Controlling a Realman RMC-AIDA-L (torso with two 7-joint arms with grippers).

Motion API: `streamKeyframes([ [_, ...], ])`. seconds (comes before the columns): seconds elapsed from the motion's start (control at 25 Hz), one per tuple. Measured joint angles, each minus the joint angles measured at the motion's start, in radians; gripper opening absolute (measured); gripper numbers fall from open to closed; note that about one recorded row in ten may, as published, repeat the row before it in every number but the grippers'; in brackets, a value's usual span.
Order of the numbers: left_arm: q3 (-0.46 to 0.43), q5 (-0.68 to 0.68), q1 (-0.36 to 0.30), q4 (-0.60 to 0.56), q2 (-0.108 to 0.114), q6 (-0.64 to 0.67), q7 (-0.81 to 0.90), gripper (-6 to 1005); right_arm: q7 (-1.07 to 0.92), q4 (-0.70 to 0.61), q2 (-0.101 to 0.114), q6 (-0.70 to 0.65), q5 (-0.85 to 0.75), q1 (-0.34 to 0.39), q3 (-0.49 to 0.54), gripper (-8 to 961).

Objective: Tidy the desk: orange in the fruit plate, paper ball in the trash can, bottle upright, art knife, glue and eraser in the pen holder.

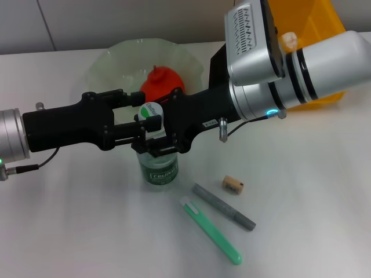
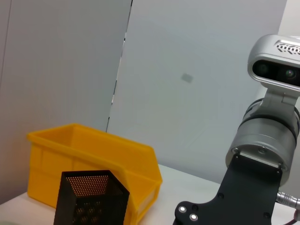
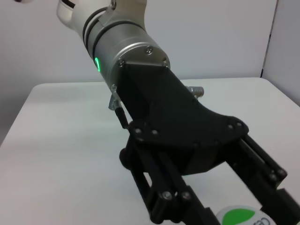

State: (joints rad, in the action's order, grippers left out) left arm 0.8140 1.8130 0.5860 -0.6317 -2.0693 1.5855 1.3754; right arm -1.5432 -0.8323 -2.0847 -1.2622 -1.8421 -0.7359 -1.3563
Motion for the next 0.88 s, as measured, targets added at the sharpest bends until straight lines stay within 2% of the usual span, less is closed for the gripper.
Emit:
streamKeyframes([
  [0.12,0.006,-0.001,0.000,0.000,0.000,0.000,-0.001,693,0.006,-0.002,0.000,-0.001,0.001,0.005,0.002,524],
  [0.32,0.009,-0.002,0.000,0.000,0.000,-0.006,-0.001,483,0.018,-0.010,0.001,0.002,0.022,0.027,0.001,524],
  [0.88,0.008,-0.003,-0.003,0.007,0.001,-0.017,-0.005,456,0.050,-0.025,0.003,-0.006,0.063,0.073,0.004,524],
])
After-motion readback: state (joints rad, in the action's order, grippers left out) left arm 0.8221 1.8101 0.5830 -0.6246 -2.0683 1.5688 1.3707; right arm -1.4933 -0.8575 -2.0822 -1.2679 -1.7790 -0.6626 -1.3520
